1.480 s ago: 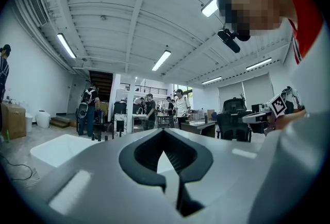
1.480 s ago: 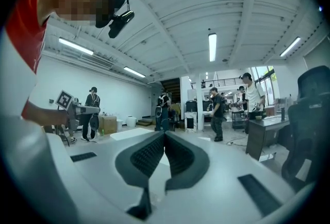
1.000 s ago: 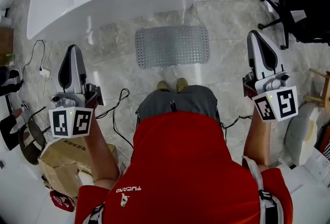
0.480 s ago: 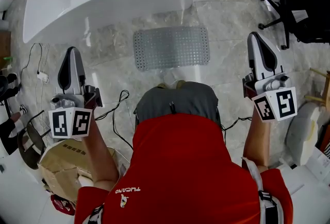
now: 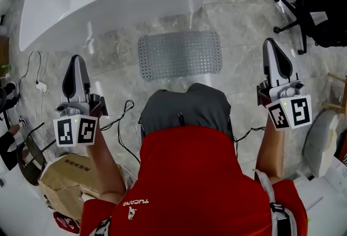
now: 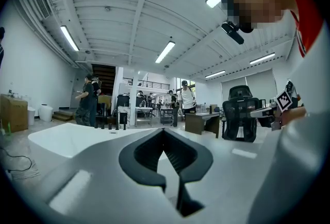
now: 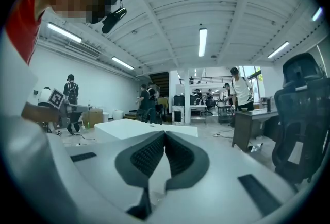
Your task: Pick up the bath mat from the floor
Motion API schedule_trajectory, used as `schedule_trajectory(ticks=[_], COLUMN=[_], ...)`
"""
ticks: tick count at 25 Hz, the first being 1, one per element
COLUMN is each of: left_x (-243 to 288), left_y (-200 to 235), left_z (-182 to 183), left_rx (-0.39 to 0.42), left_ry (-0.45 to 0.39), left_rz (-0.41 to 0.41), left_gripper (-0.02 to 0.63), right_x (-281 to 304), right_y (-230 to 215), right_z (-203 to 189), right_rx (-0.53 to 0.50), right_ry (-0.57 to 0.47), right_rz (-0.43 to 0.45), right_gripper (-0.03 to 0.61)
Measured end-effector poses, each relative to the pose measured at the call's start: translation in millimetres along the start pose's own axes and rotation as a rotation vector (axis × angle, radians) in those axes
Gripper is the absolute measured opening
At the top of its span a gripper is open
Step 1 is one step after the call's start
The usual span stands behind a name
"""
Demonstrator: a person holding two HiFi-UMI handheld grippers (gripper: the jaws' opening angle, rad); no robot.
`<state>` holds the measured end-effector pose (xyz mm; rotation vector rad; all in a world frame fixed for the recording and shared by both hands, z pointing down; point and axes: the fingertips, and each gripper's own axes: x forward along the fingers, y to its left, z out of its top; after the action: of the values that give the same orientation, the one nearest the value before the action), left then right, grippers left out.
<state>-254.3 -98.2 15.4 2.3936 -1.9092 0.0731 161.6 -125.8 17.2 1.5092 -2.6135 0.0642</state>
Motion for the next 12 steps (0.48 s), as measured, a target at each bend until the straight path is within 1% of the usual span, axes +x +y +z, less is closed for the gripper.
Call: schedule_trajectory(ticks=[6, 12], left_x=[12, 29], left_y=[9, 16], left_z=[-47, -89], left_rx=[-0.013, -0.022], left_ry=[0.030, 0.034], left_rz=[0.023, 0.025], left_gripper=[0.005, 0.005], right_x=[9, 23], right_y=[-2, -6], right_z=[-33, -71], right_rx=[-0.002, -0.008], right_ry=[0.008, 0.024], right_rz=[-0.010, -0.014], right_gripper=[0.002, 0.002])
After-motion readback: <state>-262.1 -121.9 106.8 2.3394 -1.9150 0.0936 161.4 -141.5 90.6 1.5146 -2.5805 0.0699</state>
